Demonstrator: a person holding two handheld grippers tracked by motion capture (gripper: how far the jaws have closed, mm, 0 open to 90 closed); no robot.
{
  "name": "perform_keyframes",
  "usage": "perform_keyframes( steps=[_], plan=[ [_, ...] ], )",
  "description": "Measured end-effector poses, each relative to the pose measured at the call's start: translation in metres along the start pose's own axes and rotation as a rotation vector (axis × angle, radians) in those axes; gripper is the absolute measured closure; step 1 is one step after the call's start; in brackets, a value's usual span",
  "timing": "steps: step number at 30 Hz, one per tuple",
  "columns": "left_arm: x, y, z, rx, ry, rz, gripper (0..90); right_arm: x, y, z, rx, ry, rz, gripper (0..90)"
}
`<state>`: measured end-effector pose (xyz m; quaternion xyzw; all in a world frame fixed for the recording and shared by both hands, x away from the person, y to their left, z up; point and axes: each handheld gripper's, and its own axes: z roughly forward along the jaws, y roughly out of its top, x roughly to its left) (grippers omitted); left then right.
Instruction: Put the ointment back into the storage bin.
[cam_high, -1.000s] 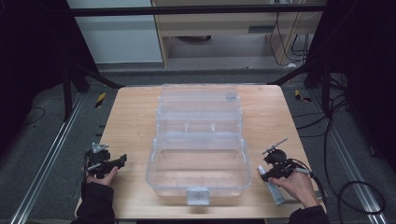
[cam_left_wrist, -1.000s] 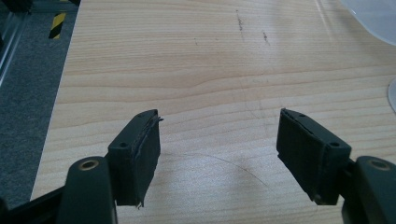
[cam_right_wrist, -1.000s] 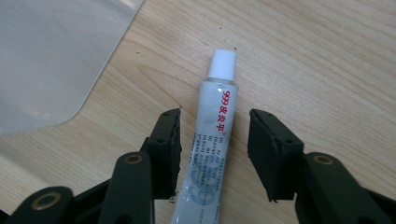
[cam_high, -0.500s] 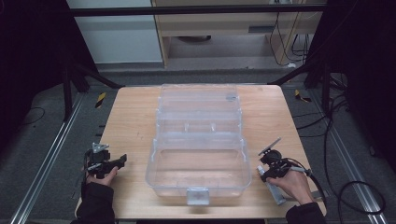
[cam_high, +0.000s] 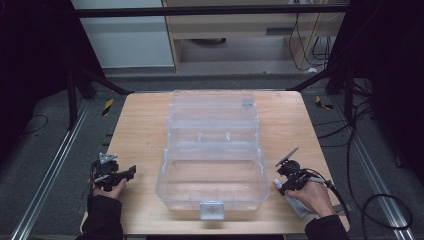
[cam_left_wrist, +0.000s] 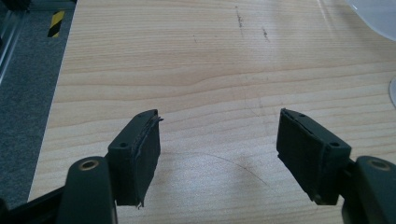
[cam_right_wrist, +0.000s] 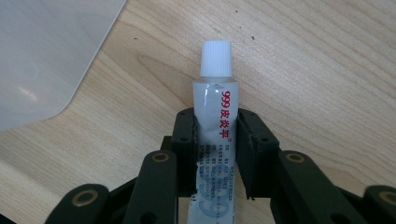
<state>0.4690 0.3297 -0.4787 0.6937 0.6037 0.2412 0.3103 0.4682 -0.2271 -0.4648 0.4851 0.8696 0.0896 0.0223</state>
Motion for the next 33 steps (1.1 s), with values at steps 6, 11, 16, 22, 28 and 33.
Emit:
perform_keyframes(
  steps=[6,11,16,22,28,33],
  plan=[
    [-0.001,0.0,0.001,0.003,0.002,0.003,30.3,-0.006,-0.004,-0.011,-0.053,0.023,0.009,70.0],
    [-0.002,0.001,0.002,0.008,0.002,0.008,30.4,-0.013,-0.009,-0.029,-0.155,0.035,0.028,70.1],
    [-0.002,0.0,0.001,0.006,-0.001,0.009,30.3,-0.014,-0.01,-0.043,-0.234,0.031,0.021,70.1],
    [-0.001,0.0,0.001,0.002,-0.002,0.005,30.3,-0.007,-0.009,-0.062,-0.392,0.012,-0.021,70.1],
    [-0.001,0.0,0.001,0.006,-0.003,0.008,30.3,-0.005,-0.009,-0.078,-0.5,0.004,-0.048,70.1],
    [-0.002,0.0,0.002,0.013,-0.004,0.012,30.3,-0.004,-0.009,-0.094,-0.579,0.003,-0.087,70.1]
  ],
)
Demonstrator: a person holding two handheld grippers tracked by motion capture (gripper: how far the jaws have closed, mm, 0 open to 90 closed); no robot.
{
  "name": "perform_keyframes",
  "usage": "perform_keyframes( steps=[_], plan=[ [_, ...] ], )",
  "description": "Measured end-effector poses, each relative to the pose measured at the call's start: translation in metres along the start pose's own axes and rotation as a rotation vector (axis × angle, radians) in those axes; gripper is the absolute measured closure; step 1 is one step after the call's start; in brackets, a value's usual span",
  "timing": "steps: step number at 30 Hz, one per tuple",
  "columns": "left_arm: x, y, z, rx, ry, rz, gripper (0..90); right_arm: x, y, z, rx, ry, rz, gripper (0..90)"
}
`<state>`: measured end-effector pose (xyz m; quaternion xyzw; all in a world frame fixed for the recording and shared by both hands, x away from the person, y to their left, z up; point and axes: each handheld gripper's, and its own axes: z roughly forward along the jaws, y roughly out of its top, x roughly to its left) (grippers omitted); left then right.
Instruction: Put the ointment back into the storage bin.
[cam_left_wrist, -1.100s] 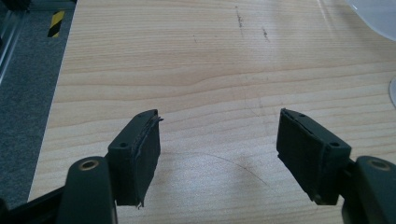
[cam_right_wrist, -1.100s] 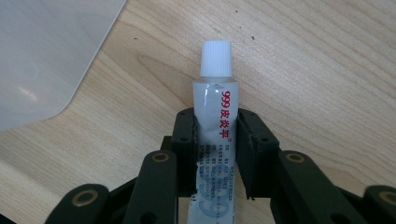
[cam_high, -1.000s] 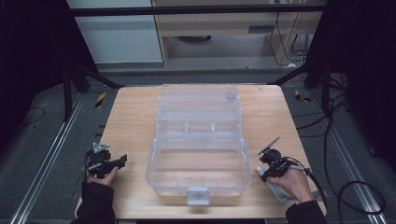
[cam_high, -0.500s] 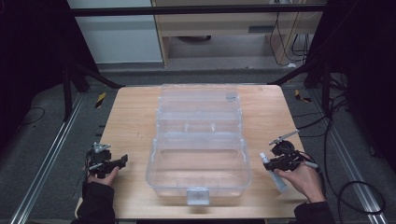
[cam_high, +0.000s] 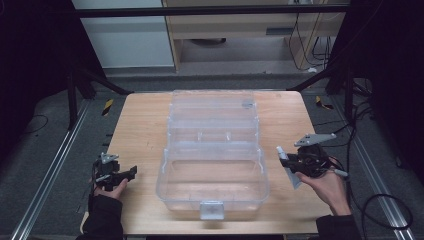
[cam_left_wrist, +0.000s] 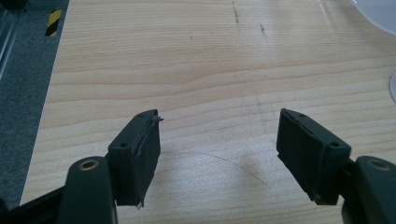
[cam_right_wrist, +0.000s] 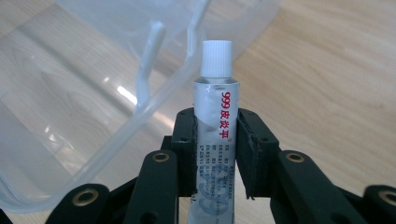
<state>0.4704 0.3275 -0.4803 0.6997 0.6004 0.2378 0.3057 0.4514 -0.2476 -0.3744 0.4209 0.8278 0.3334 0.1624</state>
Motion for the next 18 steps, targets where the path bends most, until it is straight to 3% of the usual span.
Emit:
perform_keyframes(
  steps=[5,9,11,14,18],
  plan=[
    [0.0,0.0,0.0,0.002,0.002,0.001,30.3,0.003,0.008,-0.008,-0.033,0.014,-0.033,70.0],
    [0.0,0.0,0.001,0.002,0.0,0.0,30.4,0.01,0.023,-0.016,-0.057,0.032,-0.097,70.0],
    [0.0,0.0,0.001,0.004,0.001,0.002,30.3,0.011,0.025,-0.016,-0.061,0.036,-0.107,70.0],
    [0.0,0.0,0.001,0.002,0.002,0.001,30.4,0.02,0.039,-0.019,-0.055,0.048,-0.169,70.0],
    [0.0,0.0,0.001,0.004,0.001,0.0,30.4,0.027,0.05,-0.019,-0.047,0.06,-0.211,70.0]
  ],
)
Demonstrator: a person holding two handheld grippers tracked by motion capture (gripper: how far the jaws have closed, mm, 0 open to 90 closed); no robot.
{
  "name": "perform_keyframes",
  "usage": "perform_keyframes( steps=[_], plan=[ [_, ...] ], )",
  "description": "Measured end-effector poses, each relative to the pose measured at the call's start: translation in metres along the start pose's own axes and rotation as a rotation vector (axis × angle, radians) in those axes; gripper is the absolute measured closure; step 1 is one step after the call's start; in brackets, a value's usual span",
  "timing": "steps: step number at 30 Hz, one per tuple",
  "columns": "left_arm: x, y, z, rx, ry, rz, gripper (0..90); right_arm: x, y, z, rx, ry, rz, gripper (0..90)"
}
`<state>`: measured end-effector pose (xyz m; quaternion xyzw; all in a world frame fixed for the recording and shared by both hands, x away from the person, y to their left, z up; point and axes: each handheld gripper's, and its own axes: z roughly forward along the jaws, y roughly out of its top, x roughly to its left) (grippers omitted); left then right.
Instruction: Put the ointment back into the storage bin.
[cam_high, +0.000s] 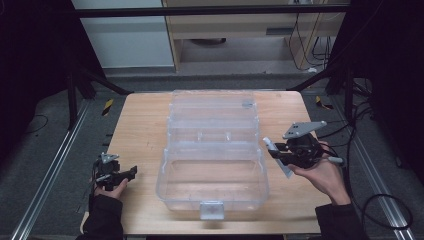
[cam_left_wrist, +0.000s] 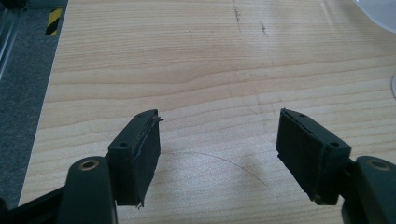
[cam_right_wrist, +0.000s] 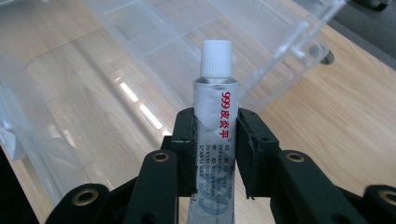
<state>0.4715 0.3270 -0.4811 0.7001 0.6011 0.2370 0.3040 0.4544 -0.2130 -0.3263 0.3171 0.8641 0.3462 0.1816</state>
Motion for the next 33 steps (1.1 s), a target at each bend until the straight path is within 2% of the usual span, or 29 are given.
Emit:
perform_keyframes(
  steps=[8,11,12,16,17,19,21,24,30,33],
  plan=[
    [0.0,0.0,0.0,-0.001,-0.002,0.0,30.4,0.014,0.032,0.008,0.012,0.064,-0.091,70.0],
    [0.001,0.0,0.0,-0.001,-0.002,-0.002,30.4,0.021,0.043,0.014,0.026,0.088,-0.14,70.0],
    [0.001,0.0,0.0,-0.001,-0.003,-0.002,30.4,0.026,0.048,0.019,0.04,0.105,-0.174,70.0],
    [0.001,0.0,0.0,-0.002,-0.001,-0.001,30.5,0.033,0.056,0.029,0.061,0.14,-0.216,70.0],
    [0.001,0.0,0.0,-0.003,-0.001,0.0,30.5,0.035,0.058,0.032,0.061,0.154,-0.232,70.0],
    [0.001,0.0,0.0,-0.002,-0.001,0.0,30.5,0.036,0.059,0.035,0.066,0.162,-0.234,69.9],
    [0.001,0.0,0.0,-0.002,-0.001,0.0,30.6,0.039,0.06,0.041,0.081,0.193,-0.248,70.0],
    [0.001,0.0,0.0,-0.002,-0.001,-0.001,30.6,0.044,0.06,0.049,0.115,0.202,-0.284,70.0],
    [0.001,0.0,0.0,-0.002,-0.001,0.0,30.6,0.055,0.057,0.067,0.171,0.255,-0.34,70.0],
    [0.001,0.0,0.0,-0.002,-0.001,-0.001,30.6,0.058,0.055,0.072,0.19,0.261,-0.361,70.0]
  ],
)
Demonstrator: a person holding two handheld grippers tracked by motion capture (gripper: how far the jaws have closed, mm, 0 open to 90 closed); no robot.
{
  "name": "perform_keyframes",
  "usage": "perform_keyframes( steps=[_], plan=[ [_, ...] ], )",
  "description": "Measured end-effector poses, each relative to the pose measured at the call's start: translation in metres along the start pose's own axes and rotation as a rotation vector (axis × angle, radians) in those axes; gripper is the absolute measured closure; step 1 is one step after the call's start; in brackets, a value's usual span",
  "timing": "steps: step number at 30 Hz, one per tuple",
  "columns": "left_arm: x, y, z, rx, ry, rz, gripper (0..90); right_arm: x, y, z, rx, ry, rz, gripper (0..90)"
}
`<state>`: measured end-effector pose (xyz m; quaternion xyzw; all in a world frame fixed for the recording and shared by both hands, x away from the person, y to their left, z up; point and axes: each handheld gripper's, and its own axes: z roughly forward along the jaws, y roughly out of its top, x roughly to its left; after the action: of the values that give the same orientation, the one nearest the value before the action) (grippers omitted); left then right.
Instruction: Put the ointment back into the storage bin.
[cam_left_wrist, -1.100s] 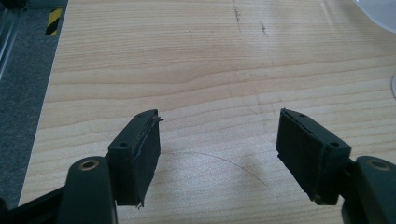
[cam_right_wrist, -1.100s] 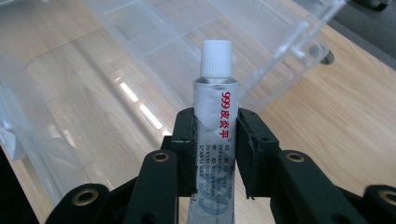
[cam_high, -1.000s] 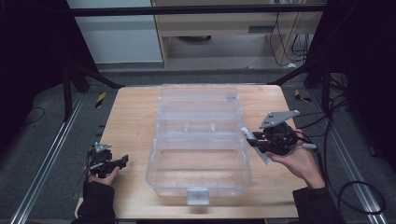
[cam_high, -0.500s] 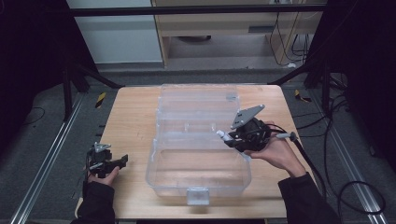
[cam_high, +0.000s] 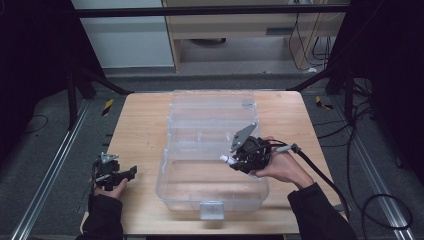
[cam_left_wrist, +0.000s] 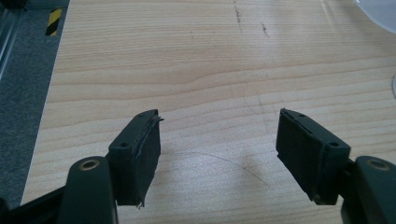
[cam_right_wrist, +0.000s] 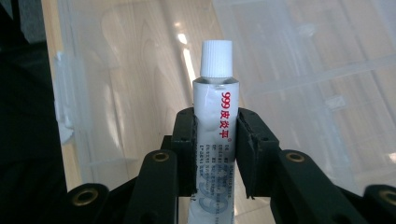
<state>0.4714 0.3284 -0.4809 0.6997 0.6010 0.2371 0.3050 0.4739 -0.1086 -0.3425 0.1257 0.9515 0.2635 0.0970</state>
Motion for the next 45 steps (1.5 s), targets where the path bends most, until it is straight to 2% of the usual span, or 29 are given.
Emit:
perform_keyframes(
  steps=[2,13,20,28,45],
  plan=[
    [0.0,0.0,0.0,-0.001,0.0,0.0,30.6,0.001,-0.001,0.005,0.022,0.003,-0.022,70.0],
    [0.0,0.0,0.0,0.0,0.0,0.0,30.7,0.007,-0.005,0.031,0.103,0.085,-0.105,69.9],
    [0.0,0.0,0.0,0.001,0.0,0.0,30.7,0.008,-0.01,0.043,0.143,0.103,-0.12,69.9],
    [0.0,0.0,0.0,0.003,0.0,0.002,30.7,0.009,-0.015,0.054,0.181,0.124,-0.162,70.0],
    [0.0,0.0,0.0,0.003,0.0,0.002,30.7,0.014,-0.024,0.077,0.237,0.157,-0.183,70.0]
  ],
)
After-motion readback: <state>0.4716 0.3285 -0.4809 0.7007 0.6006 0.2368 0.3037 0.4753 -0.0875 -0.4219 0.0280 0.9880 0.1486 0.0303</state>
